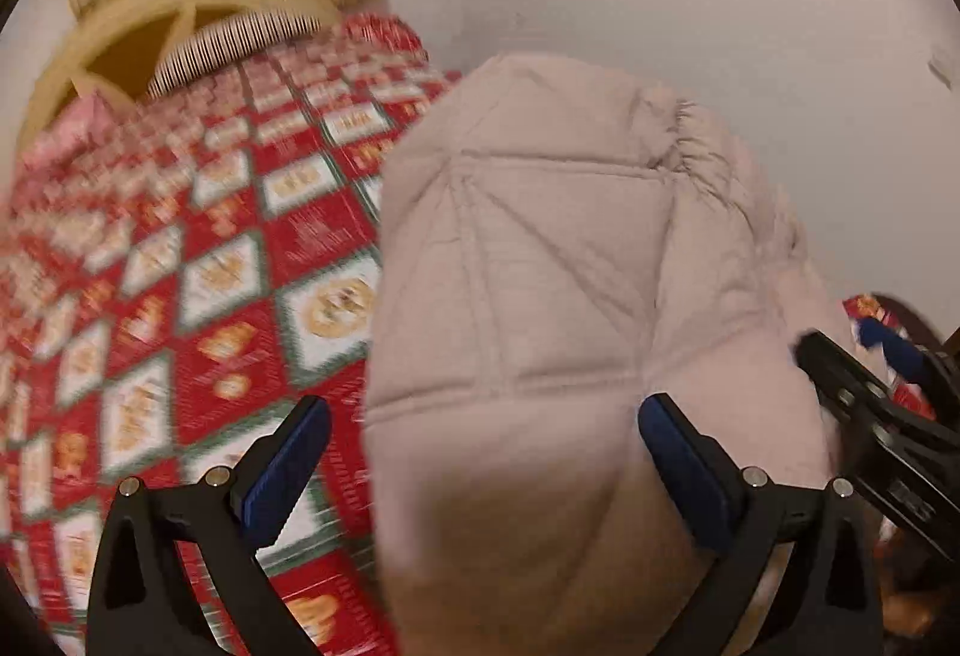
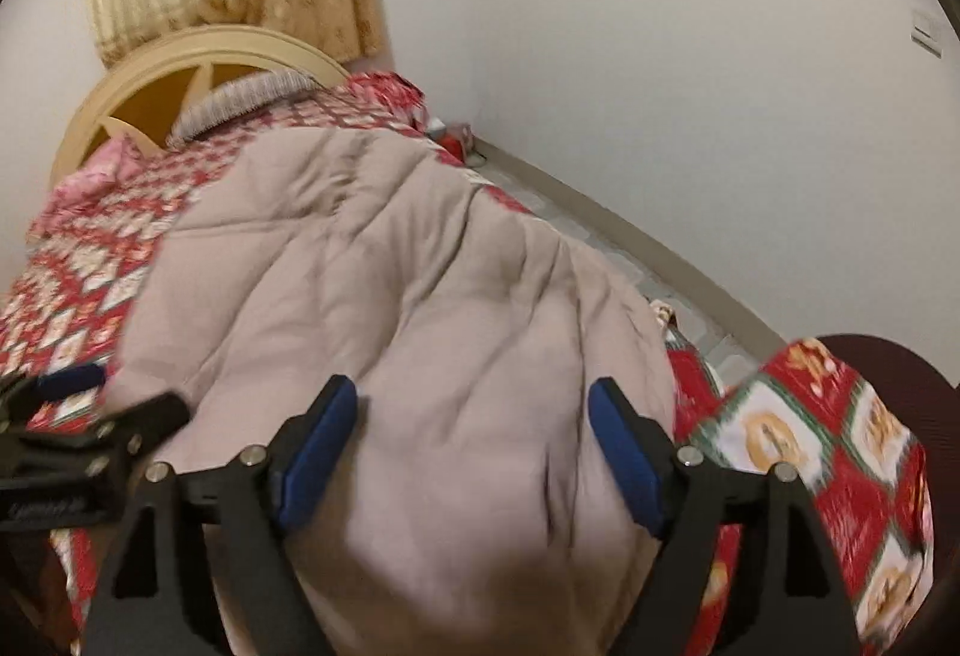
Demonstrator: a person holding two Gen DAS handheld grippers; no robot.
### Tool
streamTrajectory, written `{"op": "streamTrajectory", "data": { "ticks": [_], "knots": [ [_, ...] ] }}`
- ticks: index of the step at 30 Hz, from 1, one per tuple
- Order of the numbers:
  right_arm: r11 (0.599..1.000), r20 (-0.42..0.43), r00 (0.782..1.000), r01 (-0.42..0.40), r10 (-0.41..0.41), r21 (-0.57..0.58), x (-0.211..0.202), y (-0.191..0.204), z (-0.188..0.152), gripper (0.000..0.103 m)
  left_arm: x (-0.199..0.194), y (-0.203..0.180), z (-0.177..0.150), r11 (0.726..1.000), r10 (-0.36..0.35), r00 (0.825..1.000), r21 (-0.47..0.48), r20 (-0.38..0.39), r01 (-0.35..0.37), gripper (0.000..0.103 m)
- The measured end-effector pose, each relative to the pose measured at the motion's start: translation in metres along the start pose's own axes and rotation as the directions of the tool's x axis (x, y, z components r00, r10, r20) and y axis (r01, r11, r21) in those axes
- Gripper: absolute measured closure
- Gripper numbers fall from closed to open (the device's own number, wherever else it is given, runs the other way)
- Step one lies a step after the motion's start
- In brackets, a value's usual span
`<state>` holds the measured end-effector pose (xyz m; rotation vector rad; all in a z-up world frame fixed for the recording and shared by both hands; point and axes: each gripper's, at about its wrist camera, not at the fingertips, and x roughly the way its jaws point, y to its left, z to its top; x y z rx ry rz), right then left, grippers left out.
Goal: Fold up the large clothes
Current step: 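Lower the jacket bundle onto the quilt with both tools and release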
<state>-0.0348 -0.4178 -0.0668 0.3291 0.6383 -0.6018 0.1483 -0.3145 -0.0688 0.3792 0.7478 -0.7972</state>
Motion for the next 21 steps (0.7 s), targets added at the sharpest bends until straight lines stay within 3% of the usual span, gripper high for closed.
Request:
{"op": "streamTrajectory", "data": {
  "ticks": [6, 11, 21],
  "knots": [
    [1.0, -0.001, 1.0, -0.003, 0.003, 0.03, -0.045, -0.008, -0.031, 0.02, -0.045, -0.015, -0.027, 0.993, 0.076, 0.994, 0.087, 0.079, -0.082, 0.001],
    [0.999, -0.028, 1.0, 0.004, -0.003, 0.053, -0.055, -0.015, -0.048, 0.014, -0.055, -0.014, -0.048, 0.996, 0.063, 0.997, 0.054, 0.049, -0.065, 0.001],
    [1.0, -0.134, 0.991, -0.006, 0.01, 0.024, -0.06, -0.009, -0.072, 0.014, -0.057, -0.019, -0.085, 0.997, 0.029, 0.998, 0.076, -0.053, -0.025, 0.001]
  ]
}}
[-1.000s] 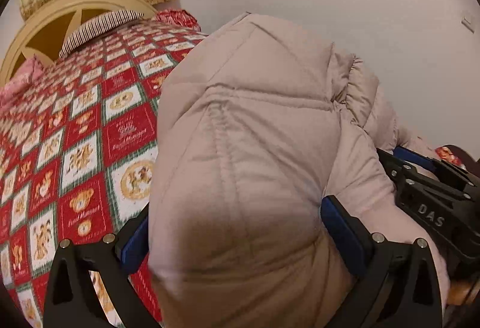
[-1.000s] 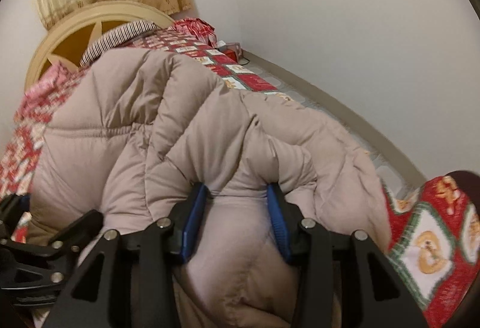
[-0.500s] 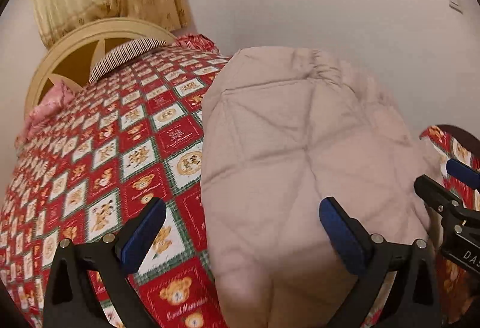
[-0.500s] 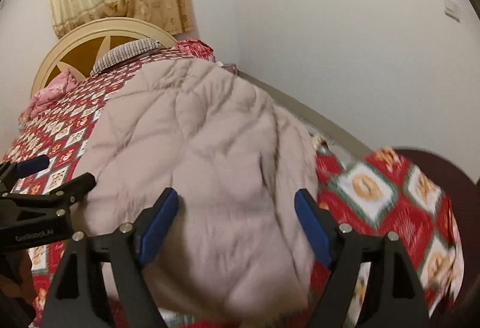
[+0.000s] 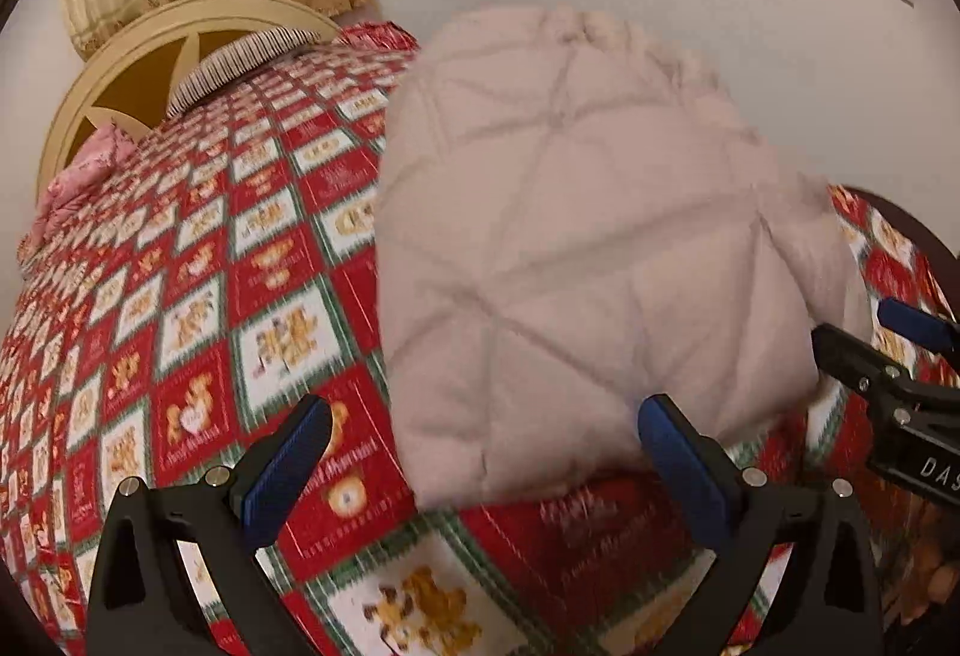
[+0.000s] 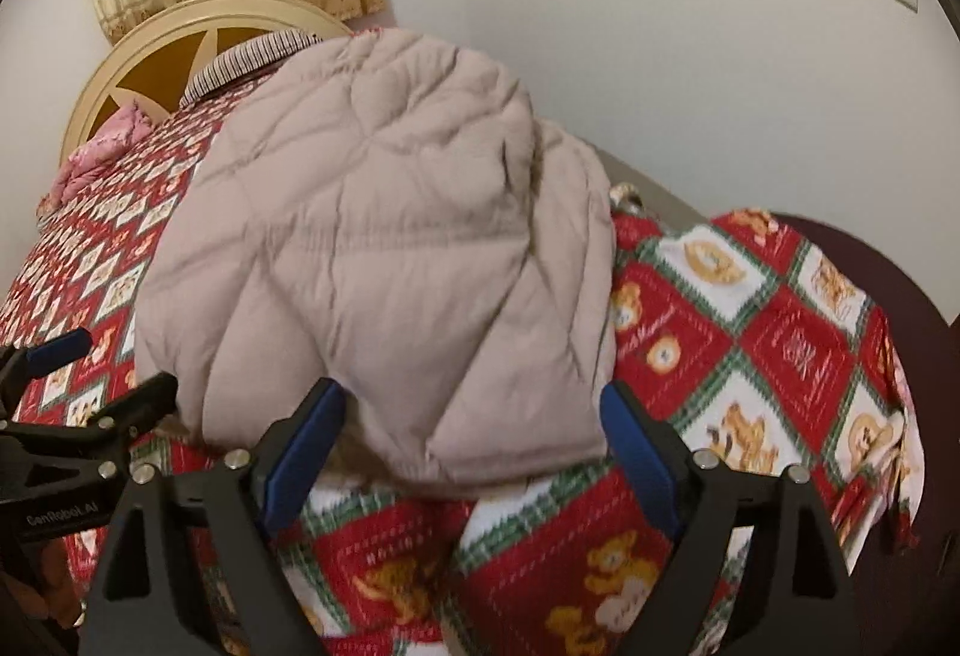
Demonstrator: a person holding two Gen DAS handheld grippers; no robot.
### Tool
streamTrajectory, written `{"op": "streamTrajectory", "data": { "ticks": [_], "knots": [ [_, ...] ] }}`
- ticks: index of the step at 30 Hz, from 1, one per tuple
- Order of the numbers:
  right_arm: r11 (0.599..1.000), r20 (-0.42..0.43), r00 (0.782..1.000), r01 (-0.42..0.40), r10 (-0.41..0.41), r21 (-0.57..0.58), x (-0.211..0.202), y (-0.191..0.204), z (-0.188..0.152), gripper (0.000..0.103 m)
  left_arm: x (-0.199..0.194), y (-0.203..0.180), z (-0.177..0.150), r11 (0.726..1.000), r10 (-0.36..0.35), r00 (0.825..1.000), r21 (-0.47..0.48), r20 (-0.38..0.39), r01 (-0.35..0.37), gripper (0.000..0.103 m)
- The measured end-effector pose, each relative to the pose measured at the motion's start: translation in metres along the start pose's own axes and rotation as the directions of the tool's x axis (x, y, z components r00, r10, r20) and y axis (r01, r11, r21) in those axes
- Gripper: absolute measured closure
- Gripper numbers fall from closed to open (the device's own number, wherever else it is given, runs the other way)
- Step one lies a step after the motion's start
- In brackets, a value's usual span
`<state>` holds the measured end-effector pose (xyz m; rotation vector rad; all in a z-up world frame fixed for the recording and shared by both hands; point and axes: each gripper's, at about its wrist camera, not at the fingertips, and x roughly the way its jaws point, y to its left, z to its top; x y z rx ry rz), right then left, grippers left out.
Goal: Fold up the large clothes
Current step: 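Lower the jacket bundle onto the quilt with both tools and release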
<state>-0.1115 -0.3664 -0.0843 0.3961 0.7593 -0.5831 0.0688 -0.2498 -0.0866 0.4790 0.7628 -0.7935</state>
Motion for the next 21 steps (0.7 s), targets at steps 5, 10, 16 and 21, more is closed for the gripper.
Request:
{"op": "streamTrajectory", "data": {
  "ticks": [5, 10, 16, 21],
  "knots": [
    [1.0, -0.057, 0.998, -0.006, 0.006, -0.002, -0.007, 0.002, -0.016, 0.014, 0.008, -0.006, -0.019, 1.0, -0.001, 0.998, 0.018, -0.065, 0.002, 0.001],
    [1.0, -0.124, 0.992, -0.012, 0.009, -0.021, -0.014, 0.004, -0.033, 0.014, 0.006, -0.007, -0.037, 1.0, -0.025, 0.993, -0.005, -0.115, 0.025, 0.001],
    [0.998, -0.18, 0.982, -0.061, 0.061, 0.003, -0.03, 0.005, -0.036, 0.014, -0.014, -0.003, -0.05, 1.0, 0.0, 0.992, -0.01, -0.129, -0.001, 0.001],
    [0.996, -0.121, 0.989, -0.09, 0.09, 0.006, -0.054, 0.008, -0.023, 0.013, -0.049, 0.002, -0.043, 0.999, 0.038, 0.997, -0.007, -0.071, -0.038, 0.001]
  ]
}}
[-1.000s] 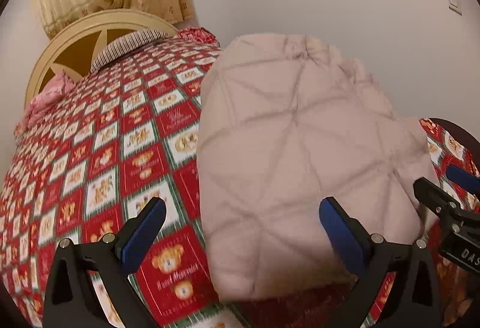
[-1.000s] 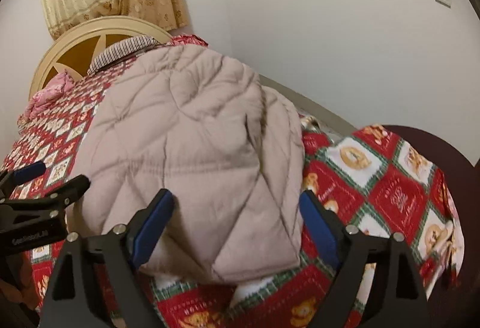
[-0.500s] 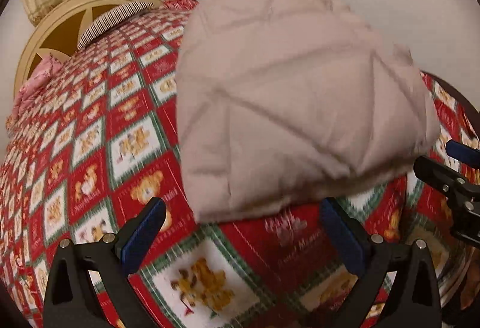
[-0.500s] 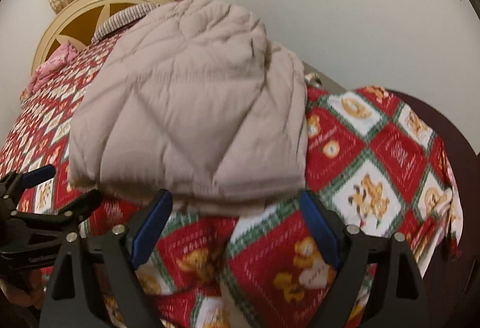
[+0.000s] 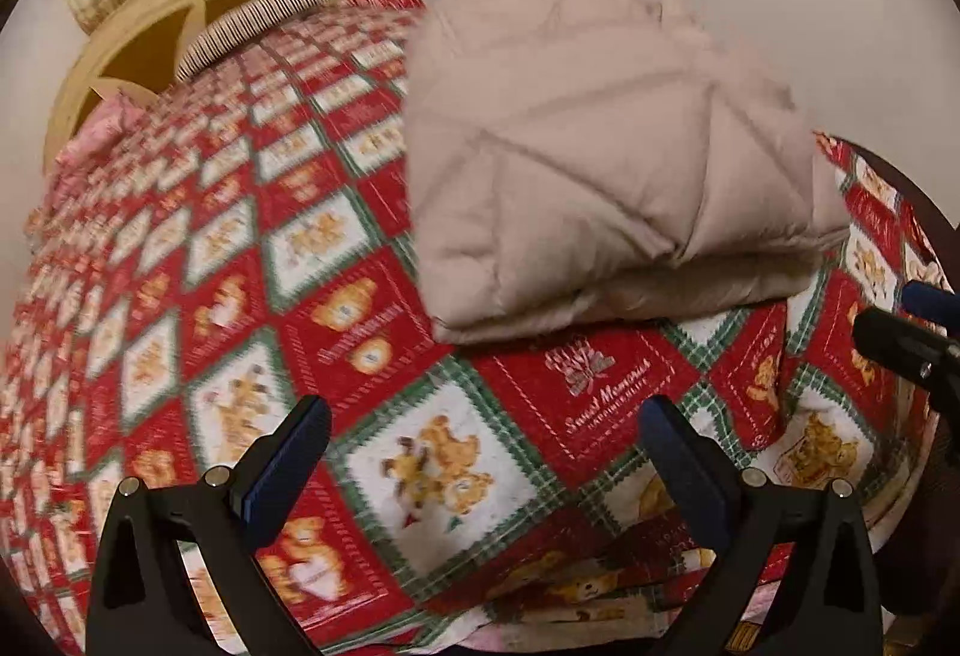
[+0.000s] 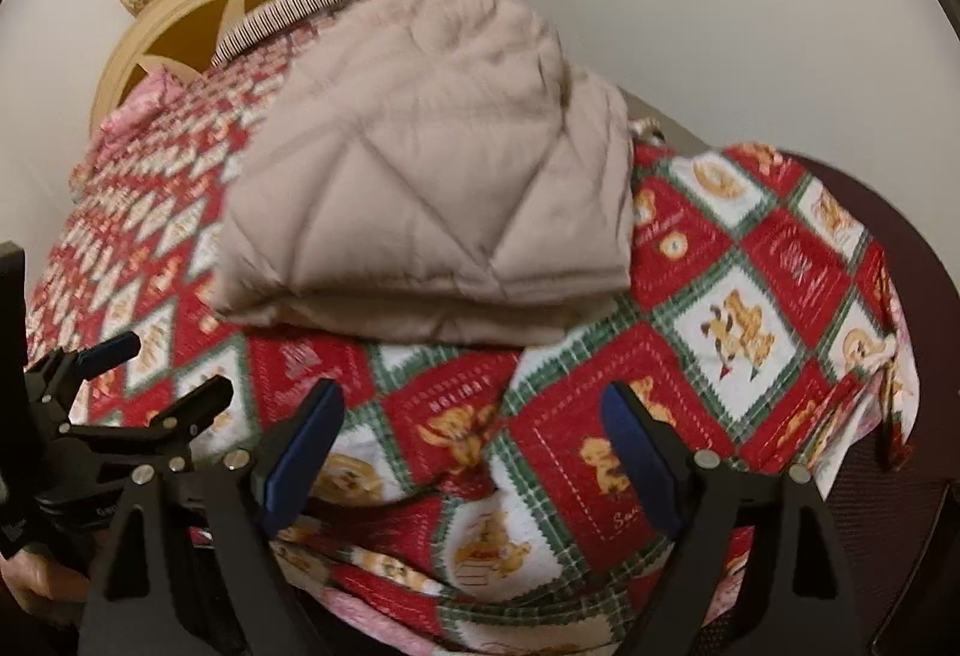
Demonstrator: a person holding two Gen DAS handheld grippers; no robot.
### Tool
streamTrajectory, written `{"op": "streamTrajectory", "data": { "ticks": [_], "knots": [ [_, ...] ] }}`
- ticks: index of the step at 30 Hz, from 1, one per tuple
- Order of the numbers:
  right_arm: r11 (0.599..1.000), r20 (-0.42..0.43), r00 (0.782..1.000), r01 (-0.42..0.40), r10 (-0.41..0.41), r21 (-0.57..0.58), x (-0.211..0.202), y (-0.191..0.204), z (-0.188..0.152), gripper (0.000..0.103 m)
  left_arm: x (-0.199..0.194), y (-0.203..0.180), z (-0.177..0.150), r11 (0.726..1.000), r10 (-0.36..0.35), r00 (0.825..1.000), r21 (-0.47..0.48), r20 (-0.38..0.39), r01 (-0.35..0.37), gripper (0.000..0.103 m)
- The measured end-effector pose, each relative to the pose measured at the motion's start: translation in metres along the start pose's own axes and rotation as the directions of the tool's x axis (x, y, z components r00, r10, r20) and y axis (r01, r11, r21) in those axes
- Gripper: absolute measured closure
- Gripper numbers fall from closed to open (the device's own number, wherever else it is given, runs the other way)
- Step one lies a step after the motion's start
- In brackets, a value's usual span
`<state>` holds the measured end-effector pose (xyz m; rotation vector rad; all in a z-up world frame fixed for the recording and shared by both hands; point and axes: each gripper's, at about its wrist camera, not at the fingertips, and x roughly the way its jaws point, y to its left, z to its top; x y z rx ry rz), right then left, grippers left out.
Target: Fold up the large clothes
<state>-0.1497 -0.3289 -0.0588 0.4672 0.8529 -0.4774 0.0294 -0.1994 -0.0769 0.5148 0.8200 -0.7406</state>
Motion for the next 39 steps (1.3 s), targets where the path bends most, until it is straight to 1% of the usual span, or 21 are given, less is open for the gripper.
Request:
{"op": "streamTrajectory", "data": {
  "ticks": [3, 5, 7, 9, 11, 14, 15, 17, 20, 24, 30, 39],
  "knots": [
    [1.0, 0.049, 0.999, -0.022, 0.023, -0.016, -0.02, 0.008, 0.007, 0.011, -0.024, 0.002, 0.005, 0.999, 0.043, 0.998, -0.004, 0.044, -0.043, 0.001],
    [0.999, 0.096, 0.995, -0.022, 0.025, -0.034, -0.036, 0.015, 0.013, 0.006, -0.04, 0.005, 0.009, 0.999, 0.046, 0.996, -0.008, 0.079, -0.046, 0.001],
    [0.998, 0.147, 0.989, -0.015, 0.023, -0.053, -0.051, 0.021, 0.015, 0.006, -0.057, 0.006, 0.012, 0.999, 0.048, 0.991, -0.011, 0.124, -0.047, 0.001],
    [0.998, 0.198, 0.98, -0.01, 0.023, -0.066, -0.066, 0.025, 0.017, 0.005, -0.07, 0.006, 0.015, 0.998, 0.064, 0.984, -0.006, 0.168, -0.064, 0.001],
    [0.998, 0.254, 0.967, -0.007, 0.024, -0.067, -0.08, 0.027, 0.021, 0.003, -0.088, 0.005, 0.017, 0.994, 0.109, 0.966, -0.001, 0.235, -0.112, 0.001],
    [0.998, 0.329, 0.944, 0.0, 0.021, -0.065, -0.098, 0.029, 0.024, 0.001, -0.107, 0.006, 0.019, 0.986, 0.159, 0.941, -0.006, 0.298, -0.165, 0.001],
    [0.998, 0.35, 0.937, 0.004, 0.018, -0.063, -0.102, 0.029, 0.024, 0.001, -0.111, 0.007, 0.02, 0.986, 0.161, 0.935, -0.011, 0.317, -0.166, 0.001],
    [0.999, 0.387, 0.922, 0.011, 0.01, -0.052, -0.109, 0.028, 0.024, 0.0, -0.118, 0.009, 0.019, 0.987, 0.154, 0.928, -0.02, 0.339, -0.157, 0.001],
    [0.999, 0.413, 0.911, 0.003, 0.011, -0.032, -0.113, 0.026, 0.024, 0.0, -0.128, 0.009, 0.018, 0.99, 0.136, 0.921, -0.029, 0.364, -0.135, 0.001],
    [1.0, 0.432, 0.902, 0.001, 0.008, -0.022, -0.114, 0.026, 0.024, 0.0, -0.134, 0.008, 0.017, 0.989, 0.148, 0.907, -0.036, 0.395, -0.146, 0.001],
    [0.999, 0.441, 0.898, 0.01, 0.009, -0.041, -0.112, 0.03, 0.023, 0.0, -0.136, 0.009, 0.016, 0.991, 0.132, 0.906, -0.052, 0.402, -0.121, 0.001],
    [1.0, 0.426, 0.905, 0.007, 0.006, -0.03, -0.11, 0.028, 0.021, 0.0, -0.137, 0.009, 0.015, 0.992, 0.126, 0.907, -0.053, 0.401, -0.114, 0.001]
  ]
}}
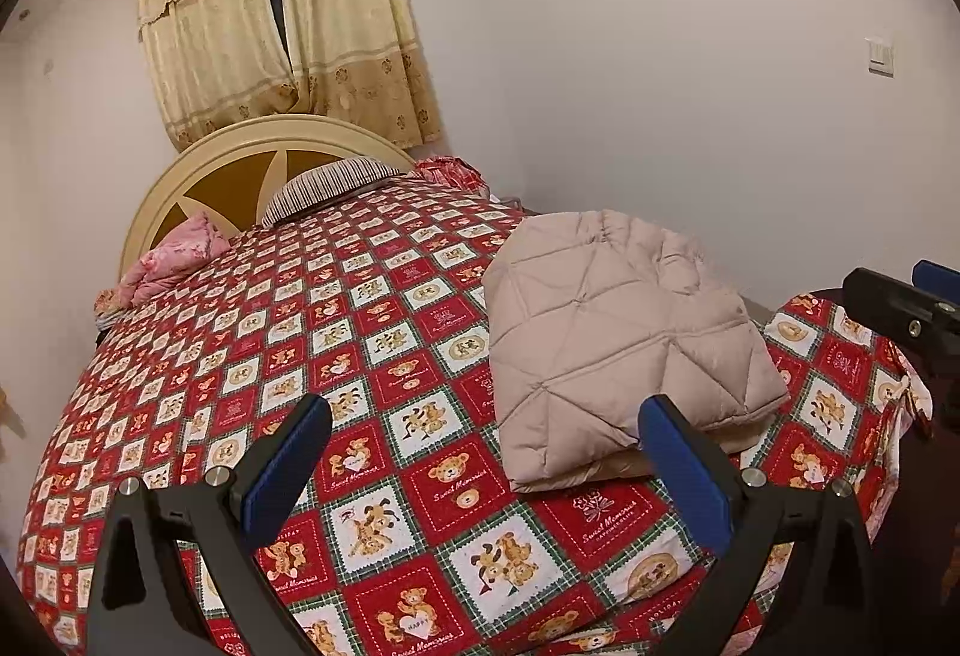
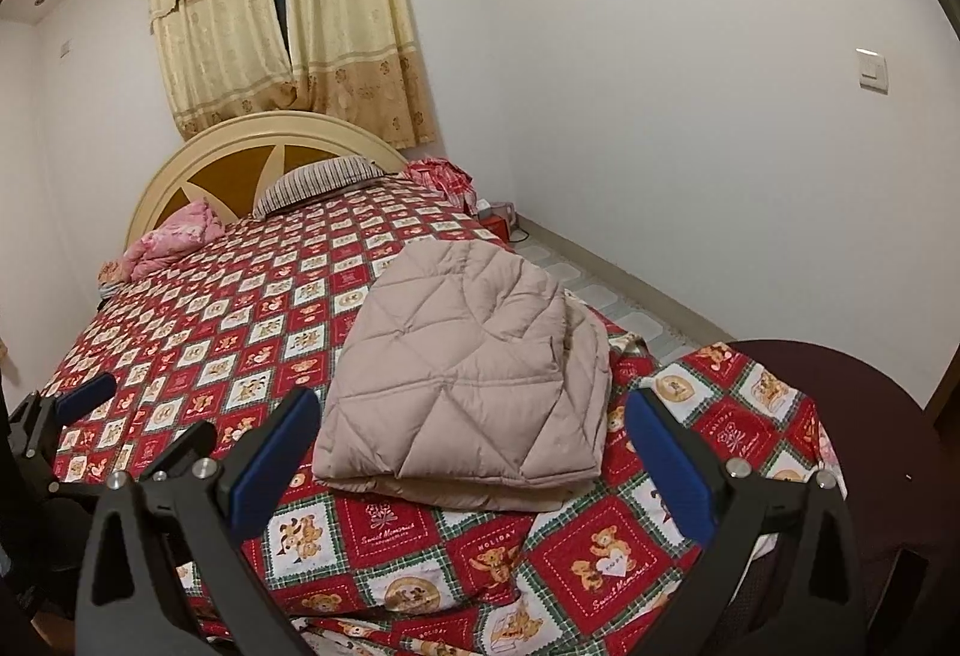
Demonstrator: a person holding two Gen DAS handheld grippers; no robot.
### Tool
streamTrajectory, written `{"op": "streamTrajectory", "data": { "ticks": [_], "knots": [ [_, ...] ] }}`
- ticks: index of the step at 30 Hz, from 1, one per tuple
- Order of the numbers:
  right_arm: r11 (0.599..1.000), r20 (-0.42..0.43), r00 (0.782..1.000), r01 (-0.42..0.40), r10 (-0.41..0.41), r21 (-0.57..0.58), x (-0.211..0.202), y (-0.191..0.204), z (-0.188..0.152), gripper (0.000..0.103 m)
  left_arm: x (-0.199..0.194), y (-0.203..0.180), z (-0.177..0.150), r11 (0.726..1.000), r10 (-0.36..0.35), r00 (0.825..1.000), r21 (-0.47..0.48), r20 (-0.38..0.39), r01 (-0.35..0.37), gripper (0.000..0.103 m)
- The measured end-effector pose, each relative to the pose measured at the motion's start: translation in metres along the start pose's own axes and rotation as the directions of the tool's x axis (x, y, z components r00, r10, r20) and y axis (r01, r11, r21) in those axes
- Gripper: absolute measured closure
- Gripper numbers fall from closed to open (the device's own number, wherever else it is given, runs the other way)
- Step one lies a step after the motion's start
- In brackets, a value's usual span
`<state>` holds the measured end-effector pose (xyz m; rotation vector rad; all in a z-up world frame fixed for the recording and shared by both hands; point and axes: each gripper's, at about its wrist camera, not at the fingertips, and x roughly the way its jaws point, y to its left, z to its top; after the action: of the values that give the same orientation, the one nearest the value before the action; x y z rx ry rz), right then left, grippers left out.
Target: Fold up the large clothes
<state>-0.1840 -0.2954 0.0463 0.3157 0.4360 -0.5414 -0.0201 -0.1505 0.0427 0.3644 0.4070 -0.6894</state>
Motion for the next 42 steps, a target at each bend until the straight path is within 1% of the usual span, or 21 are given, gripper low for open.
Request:
{"op": "streamTrajectory", "data": {
  "ticks": [29, 34, 38, 42],
  "knots": [
    [1.0, -0.002, 1.0, -0.003, 0.003, -0.004, 0.0, 0.001, 0.001, 0.0, 0.0, -0.002, 0.002, 1.0, -0.002, 1.0, -0.007, 0.0, 0.002, 0.001],
    [1.0, -0.007, 1.0, -0.001, 0.001, -0.006, 0.001, 0.0, -0.001, 0.0, 0.002, -0.004, 0.002, 1.0, 0.017, 1.0, -0.003, 0.004, -0.017, 0.001],
    [1.0, -0.007, 1.0, 0.0, 0.0, -0.008, 0.002, -0.002, -0.001, 0.0, 0.006, 0.001, 0.002, 1.0, 0.012, 1.0, -0.025, -0.01, -0.012, 0.001],
    [1.0, -0.008, 1.0, -0.001, 0.001, -0.008, 0.004, -0.003, 0.0, 0.0, 0.01, 0.004, 0.001, 0.999, 0.031, 0.999, -0.034, -0.016, -0.031, 0.001]
  ]
}}
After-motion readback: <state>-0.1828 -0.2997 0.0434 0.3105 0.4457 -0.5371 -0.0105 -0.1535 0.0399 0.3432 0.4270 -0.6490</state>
